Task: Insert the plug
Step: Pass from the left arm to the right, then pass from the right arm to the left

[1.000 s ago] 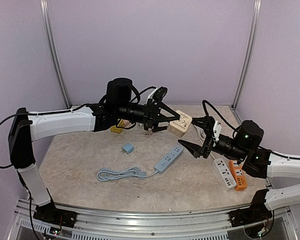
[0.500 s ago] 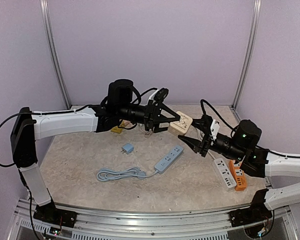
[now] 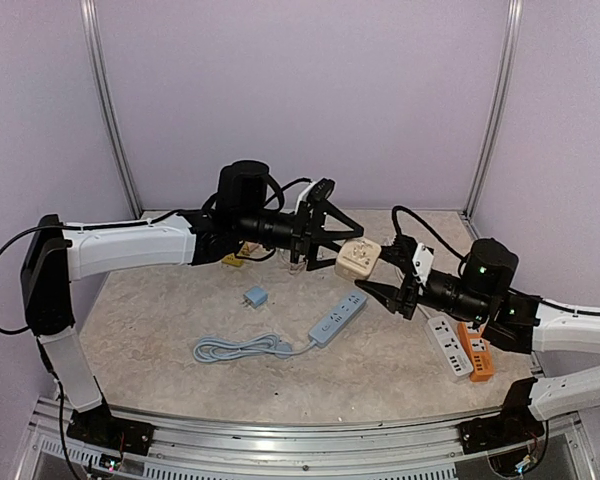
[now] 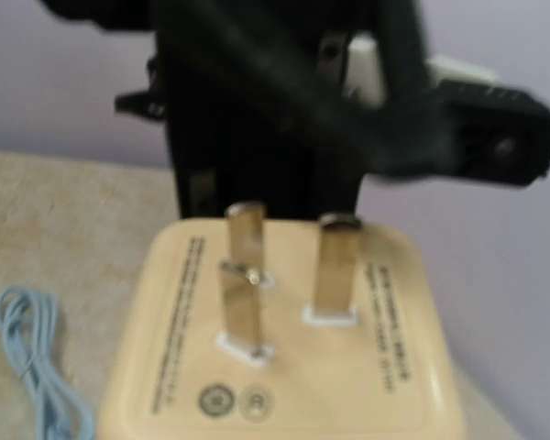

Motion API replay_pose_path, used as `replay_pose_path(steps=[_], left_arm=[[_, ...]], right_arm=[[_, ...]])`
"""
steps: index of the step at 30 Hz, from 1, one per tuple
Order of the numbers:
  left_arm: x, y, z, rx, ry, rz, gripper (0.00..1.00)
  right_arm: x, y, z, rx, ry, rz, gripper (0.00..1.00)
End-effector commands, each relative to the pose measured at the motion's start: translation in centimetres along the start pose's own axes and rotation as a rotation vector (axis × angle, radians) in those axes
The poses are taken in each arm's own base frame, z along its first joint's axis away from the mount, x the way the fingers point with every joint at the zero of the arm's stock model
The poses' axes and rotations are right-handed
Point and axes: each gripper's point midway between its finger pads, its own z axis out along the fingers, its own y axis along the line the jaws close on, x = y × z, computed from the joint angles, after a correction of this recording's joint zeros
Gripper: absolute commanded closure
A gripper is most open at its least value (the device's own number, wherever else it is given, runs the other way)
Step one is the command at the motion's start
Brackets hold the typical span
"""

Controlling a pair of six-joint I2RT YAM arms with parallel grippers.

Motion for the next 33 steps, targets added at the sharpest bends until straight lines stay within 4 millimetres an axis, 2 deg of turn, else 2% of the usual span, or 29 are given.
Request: replay_pose_path(steps=[1, 7, 15, 18, 23, 30, 33], left_arm=[[-0.8, 0.2, -1.2, -0.062, -0.063, 0.003, 0.01], [-1.2, 0.6, -3.2, -0.124, -0.123, 0.012, 0.01], [-1.2, 2.8, -5.6, -0.480, -0.142, 0.113, 0.01], [-0.8, 3.4, -5.9, -0.560, -0.127, 0.130, 0.01], [0.0, 3.9, -5.7, -0.659, -0.086, 0.165, 0.01], [0.8, 3.1, -3.6, -0.588, -0.040, 0.184, 0.01], [1.0, 3.5, -2.8, -0.582, -0.024, 0.172, 0.01]], right_arm=[[-0.2, 0.2, 0.2, -0.019, 0.041, 0.025, 1.00], [0.8, 0.4, -0.1, -0.025, 0.099, 0.061, 1.00], [2.6, 0.0, 0.2, -0.019, 0.265, 0.142, 1.00], [3.1, -0.1, 0.4, -0.015, 0.308, 0.162, 1.00], [4.3, 0.0, 0.2, -0.006, 0.365, 0.178, 1.00], [5.8, 0.1, 0.5, -0.002, 0.432, 0.177, 1.00], [6.3, 0.2, 0.7, -0.001, 0.446, 0.180, 1.00]])
